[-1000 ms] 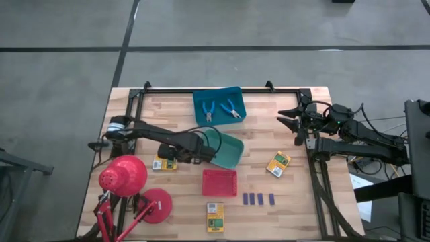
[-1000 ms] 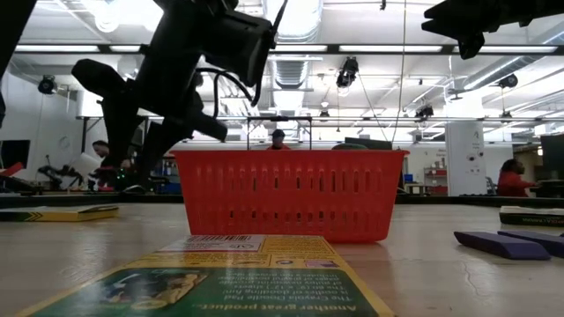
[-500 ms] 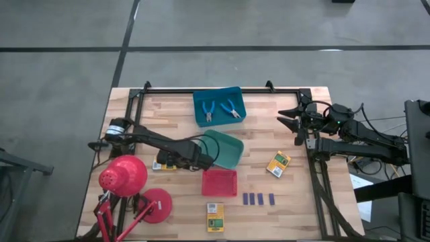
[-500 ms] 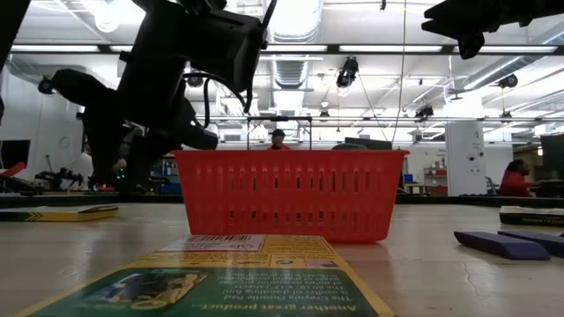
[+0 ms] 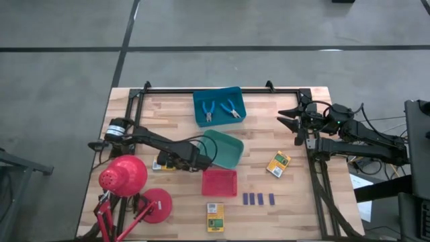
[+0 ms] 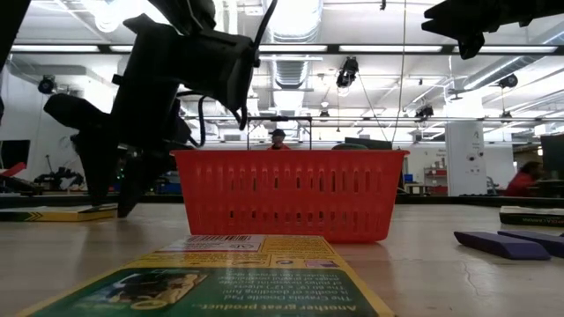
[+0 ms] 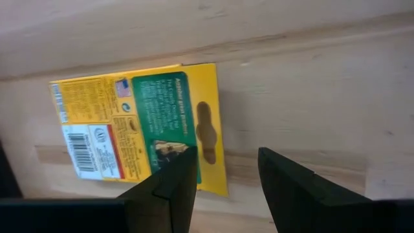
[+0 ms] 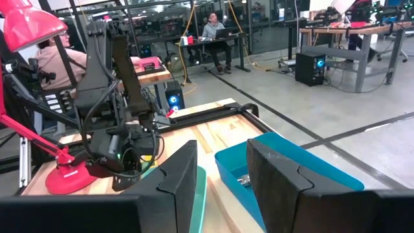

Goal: Pick & Place School Supplies
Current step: Put the yellow crayon box in the green bin

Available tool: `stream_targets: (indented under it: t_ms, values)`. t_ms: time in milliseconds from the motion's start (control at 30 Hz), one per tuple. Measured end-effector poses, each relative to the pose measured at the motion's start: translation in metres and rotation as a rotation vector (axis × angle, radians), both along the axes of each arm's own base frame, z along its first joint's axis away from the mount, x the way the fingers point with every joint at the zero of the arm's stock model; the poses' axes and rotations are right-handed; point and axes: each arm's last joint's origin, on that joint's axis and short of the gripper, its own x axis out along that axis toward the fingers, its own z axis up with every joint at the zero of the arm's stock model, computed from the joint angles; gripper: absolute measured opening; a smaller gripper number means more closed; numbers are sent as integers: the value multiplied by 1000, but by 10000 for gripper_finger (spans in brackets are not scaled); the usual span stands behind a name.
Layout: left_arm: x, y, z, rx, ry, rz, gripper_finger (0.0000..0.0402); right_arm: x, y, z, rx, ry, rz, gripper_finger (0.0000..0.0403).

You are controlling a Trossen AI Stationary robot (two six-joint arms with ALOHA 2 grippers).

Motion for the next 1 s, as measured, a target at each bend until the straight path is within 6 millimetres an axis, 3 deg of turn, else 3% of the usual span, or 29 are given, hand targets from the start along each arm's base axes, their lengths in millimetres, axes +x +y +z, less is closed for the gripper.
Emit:
stream_targets:
  t_ms: [533,1000]
  values:
    - [-6,1,-6,-17,33,-18,159,0,0,0,0,0,0,128]
    - [-11,2,-6,-21,80,-31,33,0,0,0,0,0,0,128]
